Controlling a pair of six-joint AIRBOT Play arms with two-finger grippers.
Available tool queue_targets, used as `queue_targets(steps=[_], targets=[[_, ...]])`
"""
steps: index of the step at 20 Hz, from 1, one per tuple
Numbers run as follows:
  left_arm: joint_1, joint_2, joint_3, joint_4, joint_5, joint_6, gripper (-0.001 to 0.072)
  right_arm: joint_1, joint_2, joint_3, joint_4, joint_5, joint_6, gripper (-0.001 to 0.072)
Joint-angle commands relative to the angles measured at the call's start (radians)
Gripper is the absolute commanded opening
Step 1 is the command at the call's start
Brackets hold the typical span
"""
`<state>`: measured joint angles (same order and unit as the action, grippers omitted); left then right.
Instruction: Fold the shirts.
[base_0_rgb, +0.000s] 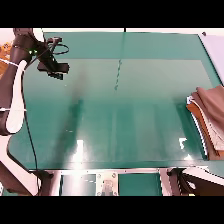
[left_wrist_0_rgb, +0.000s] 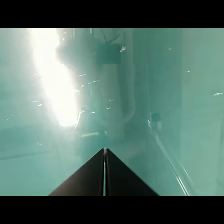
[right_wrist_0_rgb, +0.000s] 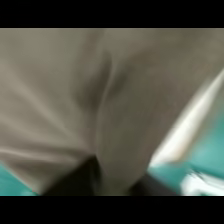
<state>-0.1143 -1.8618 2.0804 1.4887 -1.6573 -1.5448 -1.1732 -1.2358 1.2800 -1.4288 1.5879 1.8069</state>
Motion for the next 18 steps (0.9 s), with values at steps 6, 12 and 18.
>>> queue_targets(steps=[6,12,18], targets=[[0.0,0.001,0.001,-0.016,-0.001,0.002,0.0028,0.022,-0.006,0.006,-0.064,0.034,0.07,0.0661],[0.0,0.059,-0.016,-0.132,-0.031,-0.001,0.0028,0.339,-0.006,0.192,0.185,-0.081,0.013,0.0013],[-0.05,0.344,-0.472,-0.158,0.09,-0.026,0.0027,0.802,0.082,-0.006,0.122,-0.182,-0.055,0.0013]])
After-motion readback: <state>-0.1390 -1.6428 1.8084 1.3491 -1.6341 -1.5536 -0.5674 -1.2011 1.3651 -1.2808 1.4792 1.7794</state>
